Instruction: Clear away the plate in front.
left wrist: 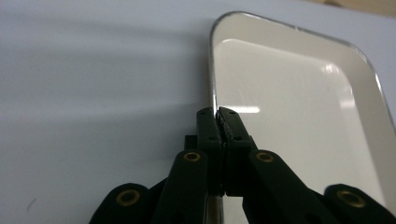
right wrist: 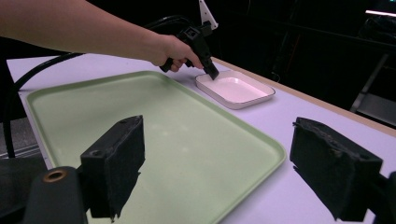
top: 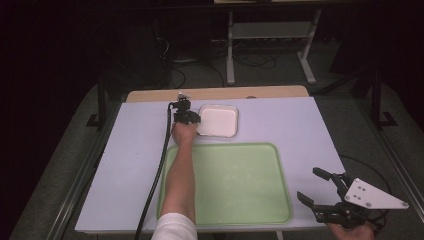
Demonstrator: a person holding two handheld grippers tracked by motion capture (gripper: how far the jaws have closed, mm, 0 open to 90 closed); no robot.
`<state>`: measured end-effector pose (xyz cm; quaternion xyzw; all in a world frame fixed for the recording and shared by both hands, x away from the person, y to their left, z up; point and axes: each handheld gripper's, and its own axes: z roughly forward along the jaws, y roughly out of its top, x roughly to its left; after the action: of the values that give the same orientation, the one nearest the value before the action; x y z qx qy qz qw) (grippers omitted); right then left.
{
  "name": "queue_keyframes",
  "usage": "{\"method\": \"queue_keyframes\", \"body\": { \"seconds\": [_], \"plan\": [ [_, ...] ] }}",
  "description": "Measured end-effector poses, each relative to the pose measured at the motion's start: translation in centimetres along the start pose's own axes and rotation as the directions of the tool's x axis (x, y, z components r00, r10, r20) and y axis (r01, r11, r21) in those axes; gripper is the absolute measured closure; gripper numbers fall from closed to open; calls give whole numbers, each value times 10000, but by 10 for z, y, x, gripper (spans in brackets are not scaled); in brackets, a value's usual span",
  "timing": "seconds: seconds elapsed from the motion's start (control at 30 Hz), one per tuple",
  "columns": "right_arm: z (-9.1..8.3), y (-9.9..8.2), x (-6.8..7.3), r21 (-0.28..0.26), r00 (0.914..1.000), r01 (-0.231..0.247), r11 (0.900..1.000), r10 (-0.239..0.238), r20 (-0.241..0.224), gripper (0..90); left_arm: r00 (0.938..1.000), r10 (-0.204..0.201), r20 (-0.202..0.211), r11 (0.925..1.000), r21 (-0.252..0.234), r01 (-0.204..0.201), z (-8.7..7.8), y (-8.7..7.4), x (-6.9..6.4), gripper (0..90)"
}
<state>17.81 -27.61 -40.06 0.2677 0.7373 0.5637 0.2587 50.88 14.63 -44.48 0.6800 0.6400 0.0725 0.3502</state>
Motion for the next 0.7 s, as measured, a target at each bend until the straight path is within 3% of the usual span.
{"method": "queue_keyframes", "body": {
  "seconds": [0.13,0.3,0.43,0.7],
  "plan": [
    [0,0,0,-31,10000,58,10000,-58,27,171,9990,-426,132,9990,-111,427,0,-3,3,886],
    [0,0,1,-38,10000,23,10000,-23,12,171,9985,-532,146,9980,-334,537,-3,-3,1,886],
    [2,2,1,-141,9999,-117,9998,116,-80,168,9931,-1059,498,9930,-464,1082,-7,-6,2,886],
    [2,2,0,-180,9998,-216,9996,216,-44,158,9905,-1144,758,9894,-816,1205,-17,-6,6,886]
  ]
}}
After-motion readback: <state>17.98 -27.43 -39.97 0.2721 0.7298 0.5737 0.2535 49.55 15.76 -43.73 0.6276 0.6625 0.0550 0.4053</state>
